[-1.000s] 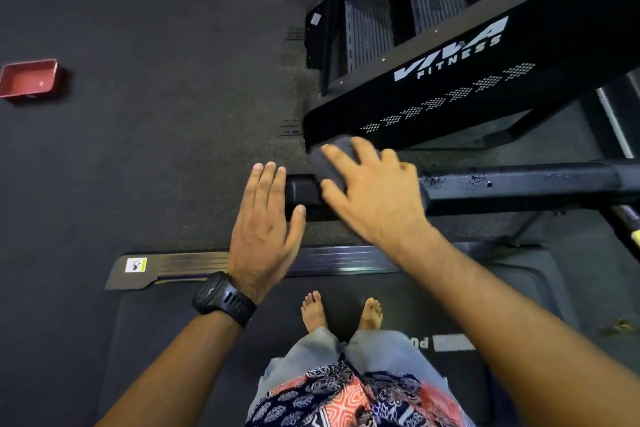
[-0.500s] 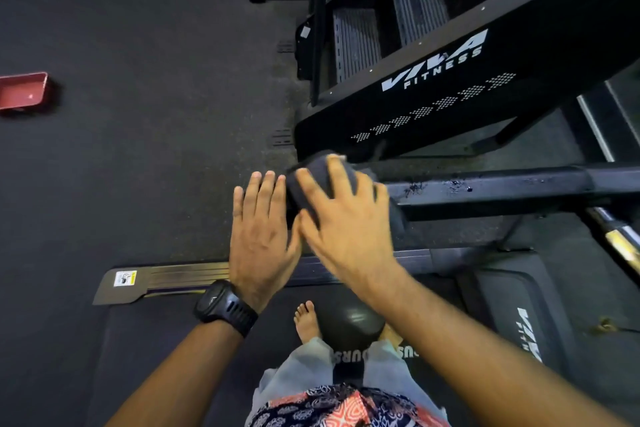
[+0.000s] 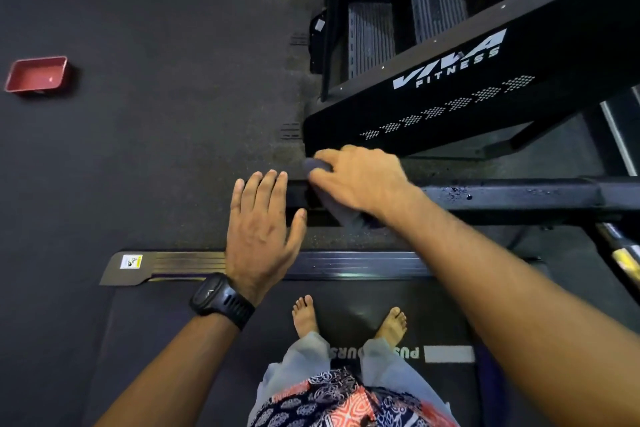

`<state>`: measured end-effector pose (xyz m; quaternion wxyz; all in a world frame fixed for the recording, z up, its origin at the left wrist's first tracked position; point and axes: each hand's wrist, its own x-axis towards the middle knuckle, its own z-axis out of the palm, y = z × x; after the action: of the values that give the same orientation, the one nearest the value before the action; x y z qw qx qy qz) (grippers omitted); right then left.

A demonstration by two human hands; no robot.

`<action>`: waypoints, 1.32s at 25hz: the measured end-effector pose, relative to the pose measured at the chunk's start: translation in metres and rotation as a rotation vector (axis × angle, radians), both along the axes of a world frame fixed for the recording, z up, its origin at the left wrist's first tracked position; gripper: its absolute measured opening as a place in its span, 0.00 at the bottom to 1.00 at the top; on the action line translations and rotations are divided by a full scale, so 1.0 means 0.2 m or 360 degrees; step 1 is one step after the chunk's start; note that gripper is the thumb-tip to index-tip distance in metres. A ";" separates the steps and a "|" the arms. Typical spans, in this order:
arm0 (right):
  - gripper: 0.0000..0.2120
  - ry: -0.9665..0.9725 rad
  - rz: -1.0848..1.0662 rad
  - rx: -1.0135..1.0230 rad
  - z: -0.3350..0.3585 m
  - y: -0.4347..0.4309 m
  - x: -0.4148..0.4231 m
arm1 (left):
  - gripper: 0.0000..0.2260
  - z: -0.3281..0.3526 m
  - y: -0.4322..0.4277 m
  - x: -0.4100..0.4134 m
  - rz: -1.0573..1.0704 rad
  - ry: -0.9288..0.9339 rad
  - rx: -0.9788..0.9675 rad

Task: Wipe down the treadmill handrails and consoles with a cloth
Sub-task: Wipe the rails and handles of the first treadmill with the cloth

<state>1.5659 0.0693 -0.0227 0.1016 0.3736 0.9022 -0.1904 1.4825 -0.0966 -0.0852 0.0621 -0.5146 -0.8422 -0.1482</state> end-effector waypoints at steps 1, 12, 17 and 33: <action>0.21 -0.0060 -0.0123 0.0008 -0.01 0.02 0.03 | 0.26 0.00 0.01 0.01 -0.0019 -0.0002 -0.0008; 0.23 -0.0058 0.0043 0.0306 0.01 -0.14 0.10 | 0.27 -0.01 0.04 0.05 -0.0087 -0.0023 0.0036; 0.26 -0.0206 0.0015 -0.0175 -0.01 0.16 0.00 | 0.26 -0.01 0.05 0.06 -0.0051 0.0018 0.0030; 0.22 0.0001 -0.0087 0.0100 -0.02 0.06 0.18 | 0.26 0.00 0.10 0.11 -0.0076 0.0018 -0.0026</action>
<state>1.6013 0.0817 -0.0259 0.0842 0.4010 0.8972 -0.1650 1.5053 -0.0762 -0.0843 0.0590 -0.5360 -0.8305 -0.1400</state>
